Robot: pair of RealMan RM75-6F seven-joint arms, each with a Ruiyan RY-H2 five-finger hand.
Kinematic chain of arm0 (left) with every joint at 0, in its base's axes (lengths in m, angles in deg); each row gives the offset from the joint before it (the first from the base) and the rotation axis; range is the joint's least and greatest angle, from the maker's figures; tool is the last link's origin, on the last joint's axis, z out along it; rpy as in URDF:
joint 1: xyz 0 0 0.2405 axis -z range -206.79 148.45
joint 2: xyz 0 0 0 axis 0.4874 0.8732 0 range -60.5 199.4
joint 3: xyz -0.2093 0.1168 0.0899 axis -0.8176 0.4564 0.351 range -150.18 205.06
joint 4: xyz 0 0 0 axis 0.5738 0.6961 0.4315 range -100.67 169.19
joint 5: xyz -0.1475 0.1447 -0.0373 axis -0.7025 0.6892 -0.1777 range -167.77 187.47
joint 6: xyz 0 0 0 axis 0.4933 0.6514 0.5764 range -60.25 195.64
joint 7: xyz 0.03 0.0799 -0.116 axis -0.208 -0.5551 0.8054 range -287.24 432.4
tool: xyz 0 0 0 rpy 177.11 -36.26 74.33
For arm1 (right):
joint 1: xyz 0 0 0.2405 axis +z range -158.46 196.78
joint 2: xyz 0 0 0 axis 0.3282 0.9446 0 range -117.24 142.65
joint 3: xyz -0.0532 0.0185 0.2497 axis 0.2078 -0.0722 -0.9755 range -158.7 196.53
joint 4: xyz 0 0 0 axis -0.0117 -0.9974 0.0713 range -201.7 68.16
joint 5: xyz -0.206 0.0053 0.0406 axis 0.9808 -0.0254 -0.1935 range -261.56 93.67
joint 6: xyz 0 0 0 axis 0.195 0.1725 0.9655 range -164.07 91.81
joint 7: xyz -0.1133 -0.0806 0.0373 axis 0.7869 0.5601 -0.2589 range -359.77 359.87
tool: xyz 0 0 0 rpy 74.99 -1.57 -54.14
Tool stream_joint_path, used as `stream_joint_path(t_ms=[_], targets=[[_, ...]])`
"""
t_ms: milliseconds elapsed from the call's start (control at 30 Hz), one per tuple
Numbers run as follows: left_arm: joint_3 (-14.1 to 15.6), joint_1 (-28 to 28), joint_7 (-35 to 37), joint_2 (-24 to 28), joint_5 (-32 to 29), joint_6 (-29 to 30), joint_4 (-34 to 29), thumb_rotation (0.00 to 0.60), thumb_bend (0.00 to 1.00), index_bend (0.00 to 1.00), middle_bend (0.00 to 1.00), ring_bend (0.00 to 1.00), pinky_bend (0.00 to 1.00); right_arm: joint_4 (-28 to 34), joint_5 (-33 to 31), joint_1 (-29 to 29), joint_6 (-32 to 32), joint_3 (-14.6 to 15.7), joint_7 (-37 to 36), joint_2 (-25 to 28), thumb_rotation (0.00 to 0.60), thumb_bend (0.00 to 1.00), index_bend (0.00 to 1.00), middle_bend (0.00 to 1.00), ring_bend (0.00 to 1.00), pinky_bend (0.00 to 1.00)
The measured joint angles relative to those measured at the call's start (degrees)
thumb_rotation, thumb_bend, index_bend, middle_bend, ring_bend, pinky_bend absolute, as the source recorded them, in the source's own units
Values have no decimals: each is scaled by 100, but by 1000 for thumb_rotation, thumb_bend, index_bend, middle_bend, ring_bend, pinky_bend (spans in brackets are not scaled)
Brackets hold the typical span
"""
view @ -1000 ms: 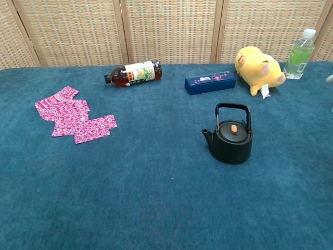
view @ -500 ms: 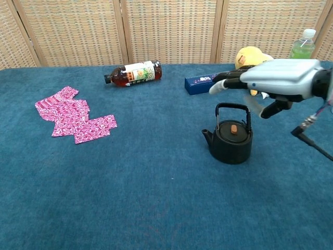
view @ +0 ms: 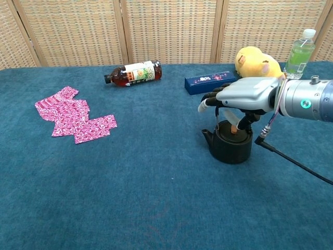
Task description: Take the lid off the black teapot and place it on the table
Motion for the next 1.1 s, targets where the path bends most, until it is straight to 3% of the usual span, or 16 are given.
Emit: stream_joint_path(t_ms=[167, 300, 500, 633, 700, 800, 833, 900, 1100], targets=[[12, 1, -8, -4, 11, 1, 0, 600, 169, 0, 0, 0, 0, 25, -463, 101, 153, 141, 636, 35, 600, 1000, 223, 203, 0, 0], [33, 2, -33, -13, 58, 24, -12, 600, 169, 0, 0, 0, 0, 284, -1259, 180, 404, 340, 1335, 277, 600, 1000, 312, 244, 0, 0], [62, -2, -105, -16, 83, 35, -57, 600, 169, 0, 0, 0, 0, 903, -2311, 328, 791, 711, 1985, 815, 600, 1000, 318, 249, 0, 0], [75, -3, -132, -12, 102, 42, -79, 600, 169, 0, 0, 0, 0, 1201, -2421, 365, 927, 890, 2001, 1123, 600, 989, 300, 107, 0, 0], [80, -10, -136, -12, 112, 62, -85, 600, 169, 0, 0, 0, 0, 1236, -2234, 326, 1001, 880, 1854, 1166, 600, 853, 274, 36, 0, 0], [79, -14, -140, -8, 114, 73, -97, 600, 168, 0, 0, 0, 0, 1249, -1713, 211, 1189, 825, 1429, 1199, 600, 418, 269, 5, 0, 0], [81, -14, -144, -6, 117, 76, -104, 600, 169, 0, 0, 0, 0, 1248, -1524, 168, 1250, 804, 1249, 1207, 600, 354, 269, 5, 0, 0], [85, -14, -153, -6, 123, 78, -109, 600, 169, 0, 0, 0, 0, 1245, -1126, 64, 1375, 753, 764, 1224, 600, 281, 274, 6, 0, 0], [99, -20, -171, -1, 141, 89, -130, 600, 169, 0, 0, 0, 0, 1225, -276, -201, 1479, 652, -724, 1309, 600, 273, 396, 18, 0, 0]])
